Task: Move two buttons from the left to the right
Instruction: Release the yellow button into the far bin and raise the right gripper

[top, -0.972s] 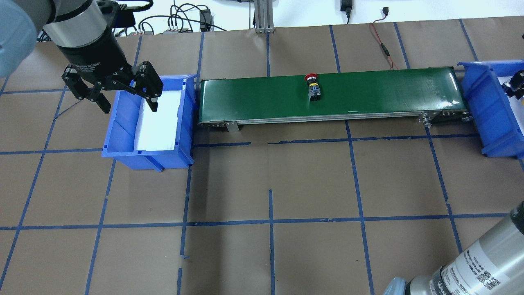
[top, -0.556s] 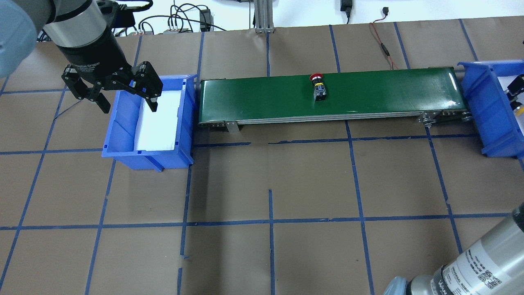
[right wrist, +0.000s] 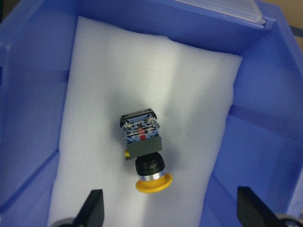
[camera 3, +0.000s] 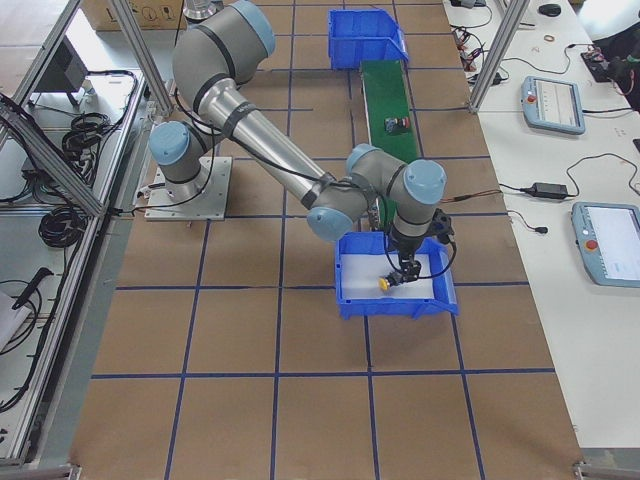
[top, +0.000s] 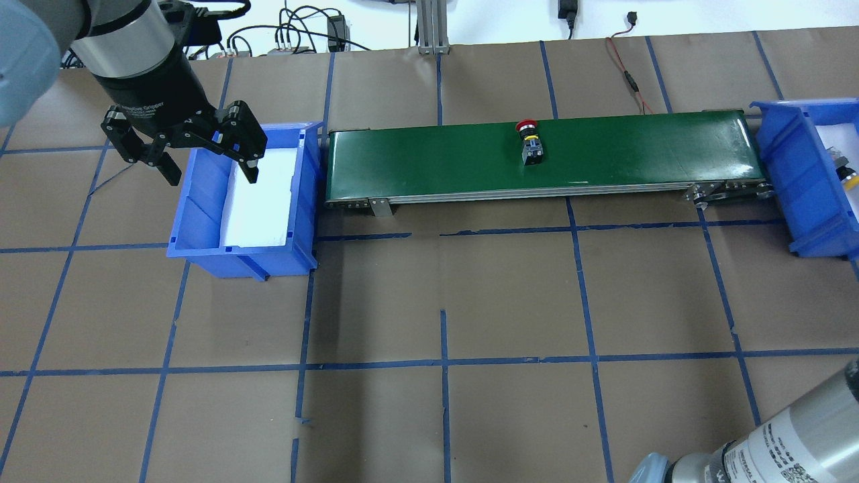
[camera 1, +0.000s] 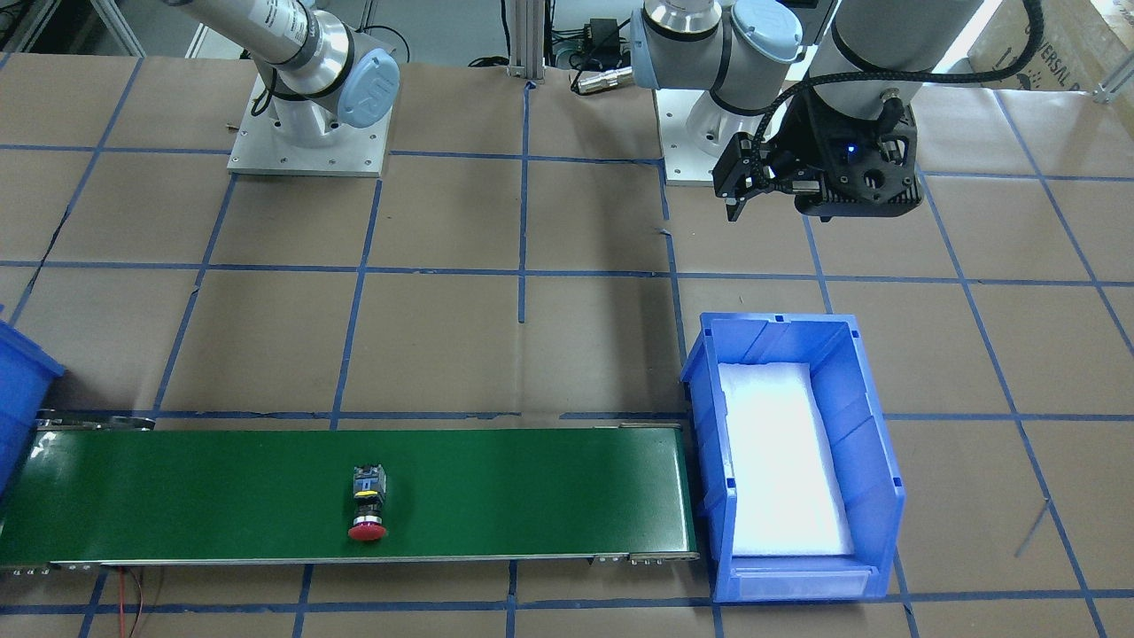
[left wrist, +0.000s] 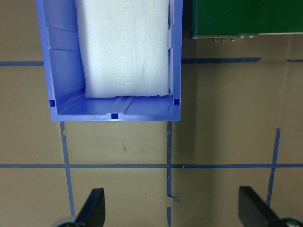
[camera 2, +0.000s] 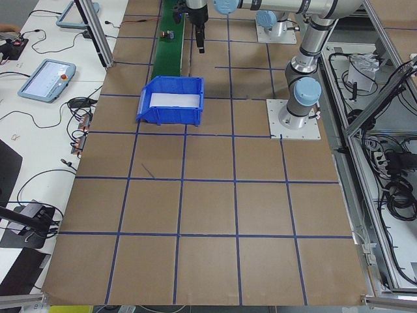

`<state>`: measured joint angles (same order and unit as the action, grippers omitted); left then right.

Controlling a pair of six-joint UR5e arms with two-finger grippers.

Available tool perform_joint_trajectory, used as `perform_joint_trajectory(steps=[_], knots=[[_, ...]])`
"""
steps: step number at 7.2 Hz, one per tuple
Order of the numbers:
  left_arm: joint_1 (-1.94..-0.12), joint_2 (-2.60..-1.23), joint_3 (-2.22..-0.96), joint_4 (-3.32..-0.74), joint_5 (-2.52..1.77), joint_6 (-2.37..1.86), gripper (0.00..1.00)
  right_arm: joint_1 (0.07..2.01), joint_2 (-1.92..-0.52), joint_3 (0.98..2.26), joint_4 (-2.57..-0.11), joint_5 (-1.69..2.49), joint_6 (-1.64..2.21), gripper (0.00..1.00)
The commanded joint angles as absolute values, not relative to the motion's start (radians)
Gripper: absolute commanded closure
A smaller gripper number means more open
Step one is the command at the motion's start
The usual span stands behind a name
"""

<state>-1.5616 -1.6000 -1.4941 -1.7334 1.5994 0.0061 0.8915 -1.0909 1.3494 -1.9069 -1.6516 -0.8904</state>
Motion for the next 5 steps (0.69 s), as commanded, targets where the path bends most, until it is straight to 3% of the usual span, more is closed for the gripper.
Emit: perform_joint_trajectory(steps=[1,5], knots=[[-1.562,-1.6,-1.494,-1.733,1.595,0.005,0.0,0.913,-1.245,1.353,-1.723,-1.643,-0.768,0.0],[-1.562,-1.6,-1.494,-1.733,1.592,0.005,0.0,1.174,-1.284,1.462,-1.744,-1.572,-0.382,0.0]])
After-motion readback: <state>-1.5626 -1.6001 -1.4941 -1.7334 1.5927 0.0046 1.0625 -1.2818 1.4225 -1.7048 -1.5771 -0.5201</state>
